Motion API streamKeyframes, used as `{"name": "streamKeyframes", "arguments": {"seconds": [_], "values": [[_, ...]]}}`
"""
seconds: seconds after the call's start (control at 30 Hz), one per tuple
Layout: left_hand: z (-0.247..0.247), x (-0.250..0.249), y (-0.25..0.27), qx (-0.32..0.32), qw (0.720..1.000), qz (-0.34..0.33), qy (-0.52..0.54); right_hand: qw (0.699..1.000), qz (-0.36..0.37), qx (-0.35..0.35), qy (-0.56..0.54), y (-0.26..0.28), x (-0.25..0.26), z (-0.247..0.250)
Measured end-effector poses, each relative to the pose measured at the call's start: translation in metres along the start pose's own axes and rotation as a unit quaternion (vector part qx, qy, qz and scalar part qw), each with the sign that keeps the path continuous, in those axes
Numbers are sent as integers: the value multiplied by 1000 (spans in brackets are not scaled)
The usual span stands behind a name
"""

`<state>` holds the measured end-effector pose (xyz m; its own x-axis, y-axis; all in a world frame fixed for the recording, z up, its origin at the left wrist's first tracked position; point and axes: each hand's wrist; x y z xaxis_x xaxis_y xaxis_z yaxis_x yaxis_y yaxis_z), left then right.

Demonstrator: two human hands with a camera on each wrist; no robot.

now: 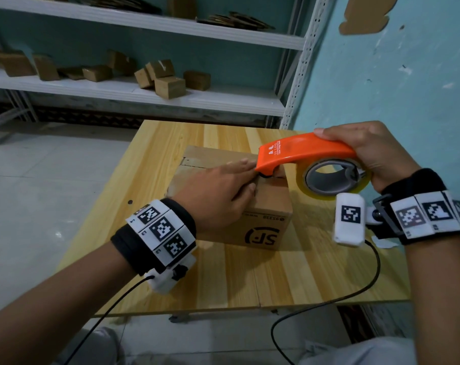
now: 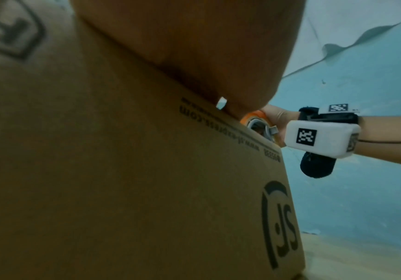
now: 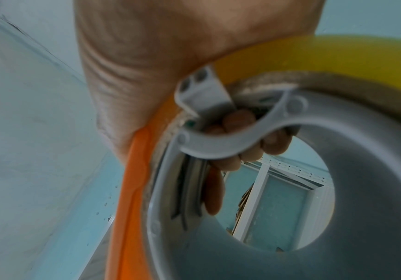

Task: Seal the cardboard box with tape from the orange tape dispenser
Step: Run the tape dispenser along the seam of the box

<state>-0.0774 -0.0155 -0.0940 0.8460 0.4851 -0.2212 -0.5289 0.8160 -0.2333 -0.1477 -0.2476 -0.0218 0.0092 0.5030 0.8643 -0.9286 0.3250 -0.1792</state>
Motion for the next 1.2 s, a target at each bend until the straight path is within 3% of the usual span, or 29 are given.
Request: {"name": "streamKeyframes", "arguments": {"seconds": [0.13, 0.23, 0.57, 1.2], "values": [[-1, 0, 2, 104, 993, 5, -46, 1000, -2, 2, -4, 1, -1, 1], [-1, 0, 2, 130, 990, 11, -49, 1000, -3, 6, 1, 2, -3, 1], [0, -12, -4, 52, 998, 20, -23, 1000, -3, 3, 4, 1, -4, 1], [-12, -12, -3, 35, 997, 37, -67, 1000, -6, 11, -5, 1, -1, -5]]}}
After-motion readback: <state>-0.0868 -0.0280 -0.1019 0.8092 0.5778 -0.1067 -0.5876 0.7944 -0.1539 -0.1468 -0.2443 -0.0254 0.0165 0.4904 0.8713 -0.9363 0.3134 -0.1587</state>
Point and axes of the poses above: each hand's wrist, its own y-axis away from the middle knuckle, its own z-axis out of the back of the hand, x = y × z, and after that the axes turned 7 degrees about x, right-handed
